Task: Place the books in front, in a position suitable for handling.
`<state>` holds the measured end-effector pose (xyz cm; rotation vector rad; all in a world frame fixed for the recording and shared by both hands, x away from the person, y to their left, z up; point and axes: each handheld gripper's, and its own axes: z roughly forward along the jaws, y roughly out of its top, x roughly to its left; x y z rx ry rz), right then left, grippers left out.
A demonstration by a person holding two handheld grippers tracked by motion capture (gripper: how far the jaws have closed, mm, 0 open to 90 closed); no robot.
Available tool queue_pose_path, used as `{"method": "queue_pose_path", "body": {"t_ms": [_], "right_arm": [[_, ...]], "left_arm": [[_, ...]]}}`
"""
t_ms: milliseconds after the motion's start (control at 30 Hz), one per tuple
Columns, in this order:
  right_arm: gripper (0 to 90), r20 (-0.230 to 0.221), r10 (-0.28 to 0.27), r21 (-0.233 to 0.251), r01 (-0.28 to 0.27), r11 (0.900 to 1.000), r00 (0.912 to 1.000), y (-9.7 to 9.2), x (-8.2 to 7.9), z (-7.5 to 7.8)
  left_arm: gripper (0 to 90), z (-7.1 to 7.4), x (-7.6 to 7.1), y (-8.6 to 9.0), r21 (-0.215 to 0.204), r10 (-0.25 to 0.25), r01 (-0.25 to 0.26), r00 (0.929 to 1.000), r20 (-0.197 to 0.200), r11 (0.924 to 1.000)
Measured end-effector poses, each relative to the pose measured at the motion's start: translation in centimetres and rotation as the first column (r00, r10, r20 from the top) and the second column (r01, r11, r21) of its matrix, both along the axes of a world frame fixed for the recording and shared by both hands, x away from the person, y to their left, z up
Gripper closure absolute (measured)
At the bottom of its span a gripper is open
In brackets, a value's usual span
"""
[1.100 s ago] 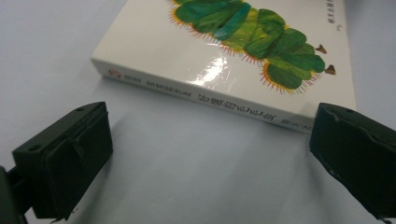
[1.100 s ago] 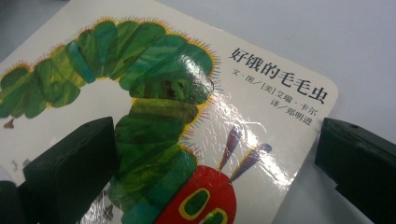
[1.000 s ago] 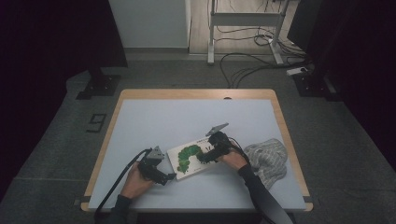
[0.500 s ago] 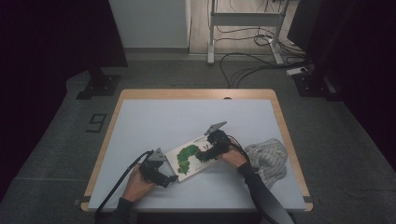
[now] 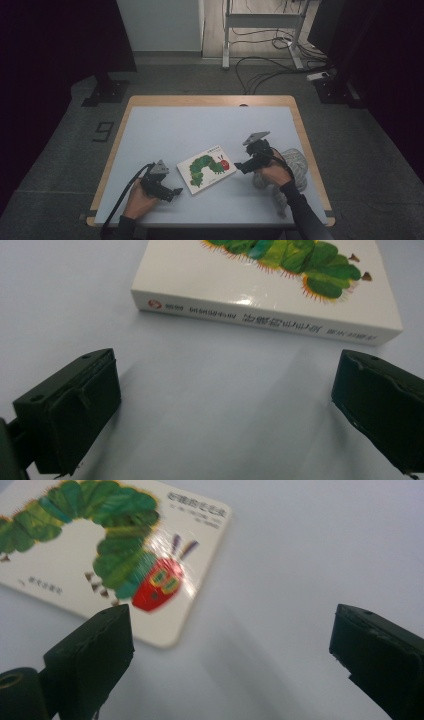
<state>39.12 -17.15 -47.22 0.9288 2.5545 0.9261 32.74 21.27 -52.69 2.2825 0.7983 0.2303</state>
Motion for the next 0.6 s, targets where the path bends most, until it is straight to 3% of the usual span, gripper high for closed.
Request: {"method": "queue_pose_path", "body": {"t_ms": [333, 600], "right_arm": [[0.0, 0.033, -0.137, -0.016, 0.138, 0.9903, 0.9900, -6.3, -2.1, 0.9], [0.4, -0.007, -0.239, -0.050, 0.239, 0.9699, 0.9710, -9.9, -3.2, -1.3]], "left_arm": [[0.0, -0.1, -0.5, 0.2, 0.039, 0.000, -0.001, 0.9998, 0.019, 0.9992], [0.0, 0.0, -0.8, 0.4, 0.047, 0.024, -0.025, 0.9994, 0.027, 0.9986]]}}
